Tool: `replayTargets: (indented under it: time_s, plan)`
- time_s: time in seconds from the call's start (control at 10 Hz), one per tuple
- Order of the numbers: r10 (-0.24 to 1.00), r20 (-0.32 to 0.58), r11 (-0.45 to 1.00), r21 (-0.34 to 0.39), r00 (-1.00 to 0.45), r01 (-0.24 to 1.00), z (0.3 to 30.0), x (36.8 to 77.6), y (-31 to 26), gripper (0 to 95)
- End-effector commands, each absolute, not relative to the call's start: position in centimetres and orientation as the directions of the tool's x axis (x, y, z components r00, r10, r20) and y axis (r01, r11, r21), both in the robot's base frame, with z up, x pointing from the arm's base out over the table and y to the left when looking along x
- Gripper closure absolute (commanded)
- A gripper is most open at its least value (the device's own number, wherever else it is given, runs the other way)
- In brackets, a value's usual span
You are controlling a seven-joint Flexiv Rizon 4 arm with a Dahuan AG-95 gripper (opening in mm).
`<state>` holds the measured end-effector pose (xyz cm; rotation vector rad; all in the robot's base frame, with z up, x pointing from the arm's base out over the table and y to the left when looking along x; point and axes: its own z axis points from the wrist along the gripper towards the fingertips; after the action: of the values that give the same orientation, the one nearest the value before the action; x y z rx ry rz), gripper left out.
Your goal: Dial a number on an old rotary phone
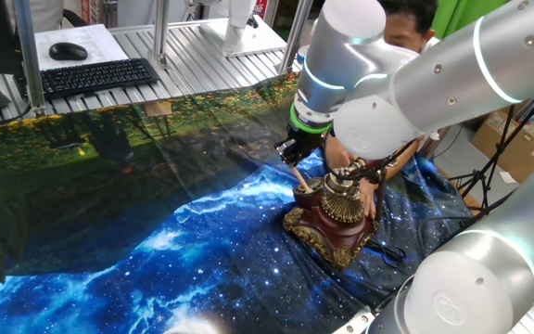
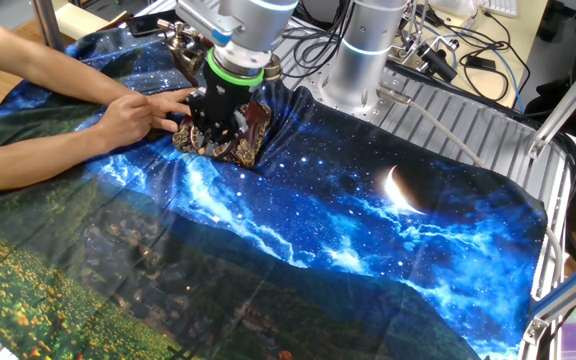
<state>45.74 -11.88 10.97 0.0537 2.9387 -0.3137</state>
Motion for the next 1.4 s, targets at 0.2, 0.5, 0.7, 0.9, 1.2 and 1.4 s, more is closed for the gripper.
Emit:
replayTargets:
  time_s: [0.2,0.5,0.7,0.9,1.2,1.4]
  plan:
    - [0.037,-0.207,0.974,-0.212,-0.978,0.081,10.5,45.8,-11.5,95.0]
    - [0.06,-0.242,0.967,-0.227,-0.969,0.117,10.0,46.1,-11.1,95.0]
    - [0.067,-0.258,0.963,-0.236,-0.964,0.13,9.7,46.3,-10.9,95.0]
    - [0.091,-0.28,0.959,-0.233,-0.956,0.16,9.4,46.6,-10.7,95.0]
    - [0.093,-0.288,0.956,-0.242,-0.953,0.166,9.1,46.8,-10.6,95.0]
    - [0.099,-0.293,0.955,-0.241,-0.951,0.174,9.0,46.9,-10.6,95.0]
